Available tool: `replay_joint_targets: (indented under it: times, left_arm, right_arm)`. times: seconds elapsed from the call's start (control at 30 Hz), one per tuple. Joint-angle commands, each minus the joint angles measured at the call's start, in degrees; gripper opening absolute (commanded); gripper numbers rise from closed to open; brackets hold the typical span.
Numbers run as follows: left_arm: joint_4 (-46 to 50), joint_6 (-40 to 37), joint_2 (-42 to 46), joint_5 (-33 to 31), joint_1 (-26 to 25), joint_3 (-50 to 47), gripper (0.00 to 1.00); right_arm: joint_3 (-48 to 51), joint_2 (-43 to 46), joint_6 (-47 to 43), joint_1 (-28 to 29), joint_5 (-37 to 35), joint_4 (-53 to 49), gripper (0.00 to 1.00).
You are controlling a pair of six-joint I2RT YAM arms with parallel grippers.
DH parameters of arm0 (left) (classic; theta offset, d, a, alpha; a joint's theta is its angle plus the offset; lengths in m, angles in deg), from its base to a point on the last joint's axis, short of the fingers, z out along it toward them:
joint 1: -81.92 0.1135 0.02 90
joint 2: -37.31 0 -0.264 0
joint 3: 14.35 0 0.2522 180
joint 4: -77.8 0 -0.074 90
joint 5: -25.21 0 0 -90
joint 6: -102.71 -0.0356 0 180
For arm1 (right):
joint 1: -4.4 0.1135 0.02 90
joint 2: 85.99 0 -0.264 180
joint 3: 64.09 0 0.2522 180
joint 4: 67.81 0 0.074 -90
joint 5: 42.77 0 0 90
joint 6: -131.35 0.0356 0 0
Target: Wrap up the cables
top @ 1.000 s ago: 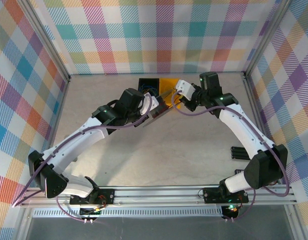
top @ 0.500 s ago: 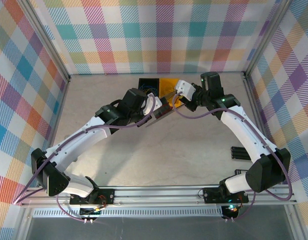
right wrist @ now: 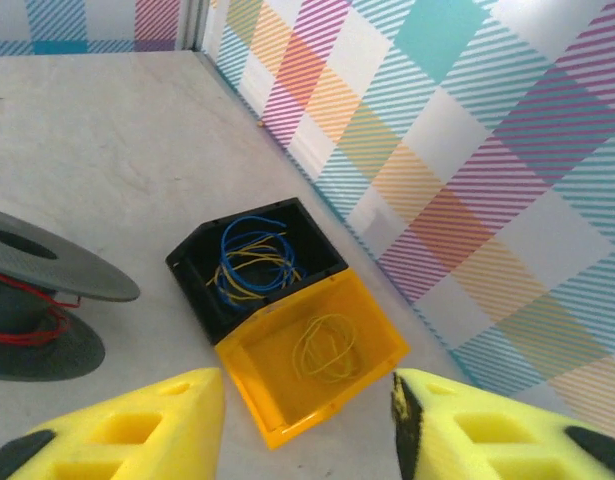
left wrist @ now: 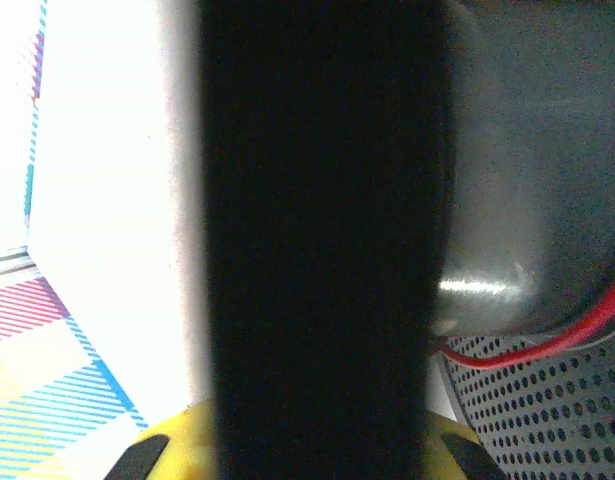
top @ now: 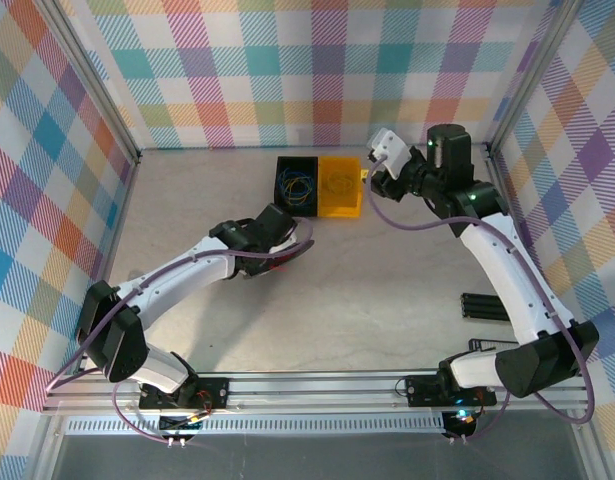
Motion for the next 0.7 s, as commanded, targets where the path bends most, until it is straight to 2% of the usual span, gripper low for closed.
replay_joint_targets:
  times: [0.0, 0.1, 0.17, 0.27, 0.33, 0.43, 0.53, 0.67]
  left_arm:
    - [-9.13, -1.16, 4.79, -4.11, 0.78, 1.39, 0.00]
    - [-13.04, -2.26, 7.00, -1.61, 0.87, 0.36, 0.00]
    - [-13.64, -2.52, 7.35, -1.17, 1.11, 0.93, 0.00]
    - [-10.11, -1.23, 5.87, -1.00, 1.61, 4.63, 0.00]
    - [-4.89, 0.98, 3.87, 0.51, 1.88, 8.92, 0.00]
    - [2.81, 5.31, 0.03, 0.73, 2.14, 16.13, 0.00]
    - [8.35, 9.26, -3.29, 0.31, 2.12, 21.40, 0.00]
    - [14.70, 13.72, -6.51, 4.01, 2.10, 26.69, 0.00]
  right_arm:
    - [-0.43, -1.50, 9.08, -3.97, 7.37, -5.98, 0.53]
    - [1.61, -2.04, 15.61, -7.46, 16.32, -7.16, 0.64]
    - [4.00, -1.76, 18.88, -8.17, 21.70, -6.98, 0.82]
    - [9.06, -0.17, 25.45, -8.17, 27.52, -3.38, 1.00]
    - [13.08, 1.66, 31.32, -7.98, 31.20, 0.65, 0.99]
    - [17.83, 4.47, 37.92, -5.73, 33.09, 5.31, 0.99]
    - [19.92, 7.07, 41.91, -0.94, 27.75, 6.10, 0.99]
    - [20.46, 9.21, 42.68, 5.74, 19.15, 5.67, 0.99]
